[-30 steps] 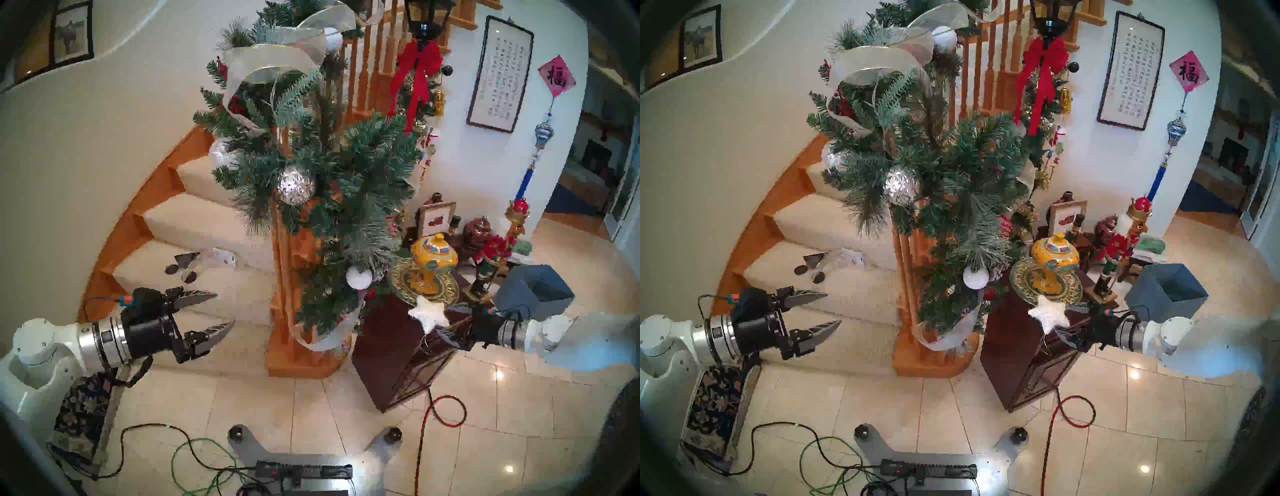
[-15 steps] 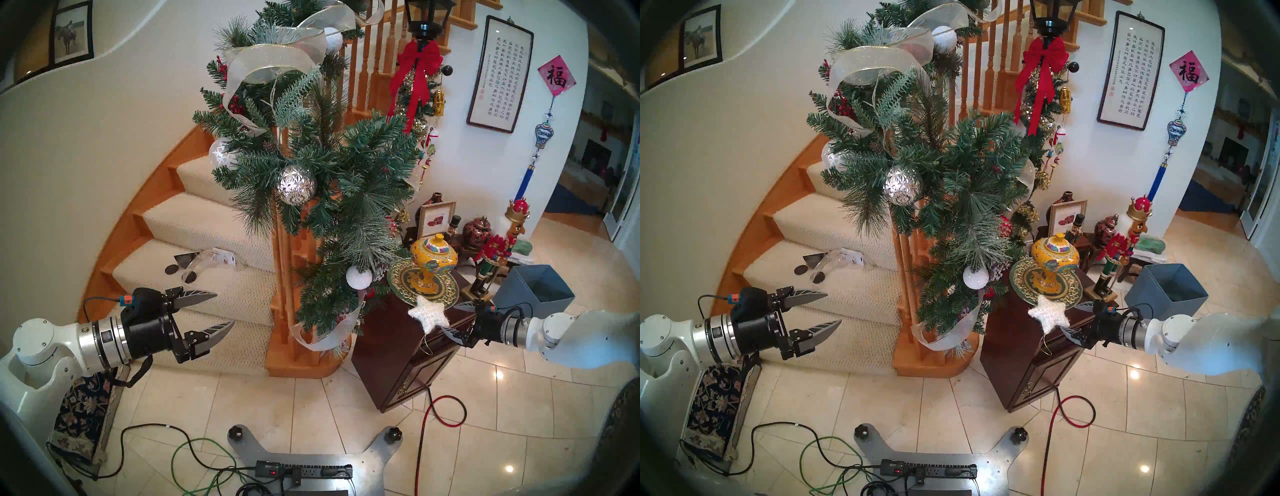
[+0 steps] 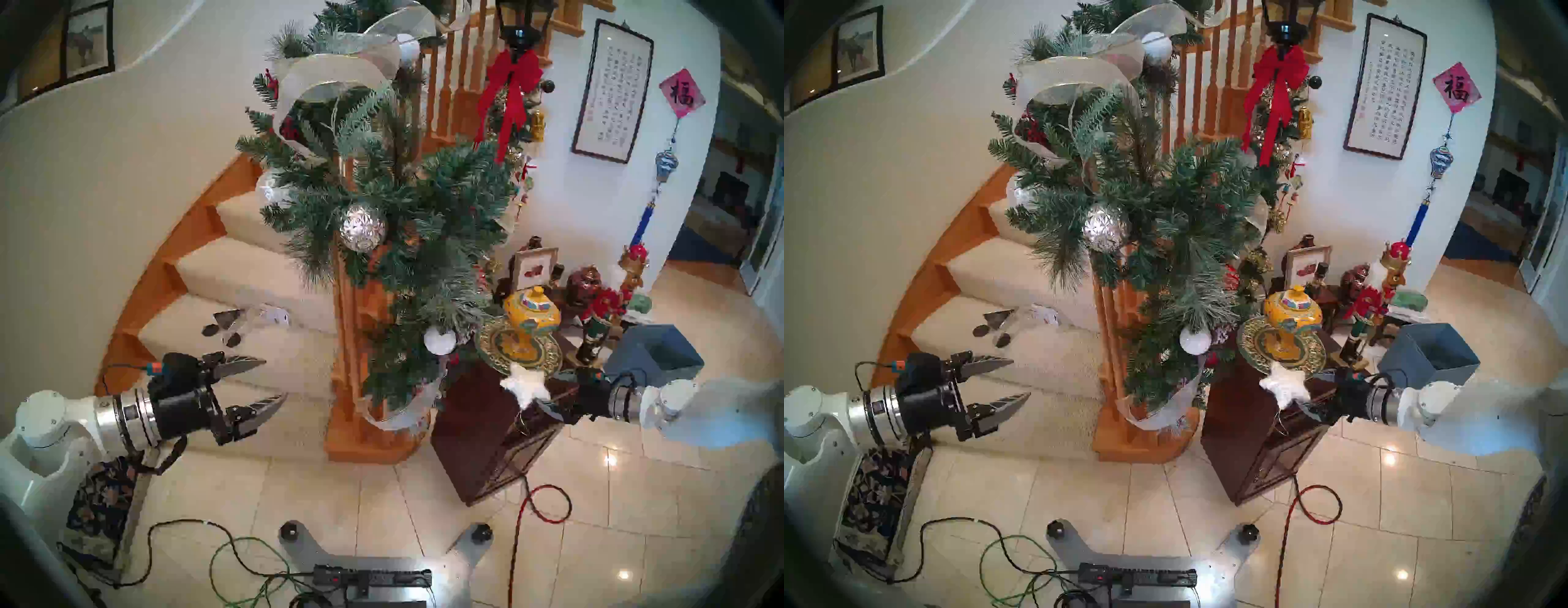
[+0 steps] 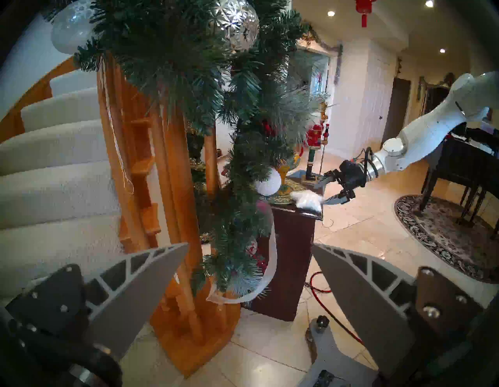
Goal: Hang the ornament onto the Christmas-tree-style decoration
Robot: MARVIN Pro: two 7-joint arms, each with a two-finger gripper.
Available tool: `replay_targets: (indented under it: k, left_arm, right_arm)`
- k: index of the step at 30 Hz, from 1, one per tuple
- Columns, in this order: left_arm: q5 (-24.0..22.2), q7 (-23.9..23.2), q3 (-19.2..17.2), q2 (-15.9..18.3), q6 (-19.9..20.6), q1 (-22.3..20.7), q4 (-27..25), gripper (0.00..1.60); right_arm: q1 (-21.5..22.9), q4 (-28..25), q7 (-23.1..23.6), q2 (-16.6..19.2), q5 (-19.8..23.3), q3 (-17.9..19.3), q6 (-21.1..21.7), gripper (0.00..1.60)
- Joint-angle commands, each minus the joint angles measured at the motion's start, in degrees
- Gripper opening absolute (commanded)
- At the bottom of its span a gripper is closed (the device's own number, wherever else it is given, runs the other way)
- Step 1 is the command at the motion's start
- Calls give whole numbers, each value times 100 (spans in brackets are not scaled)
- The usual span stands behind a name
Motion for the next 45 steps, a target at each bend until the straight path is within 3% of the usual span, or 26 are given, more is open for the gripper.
replay_targets:
  k: [1, 45]
  left_arm:
    - [-1, 2, -7, -1, 0, -2, -2, 160]
    - [0, 2, -7, -2, 0, -2, -2, 160]
  right_arm:
    - [-33, 65, -27, -83, 28, 17, -24, 160]
    - [-245, 296, 71, -237, 220, 13, -162, 160]
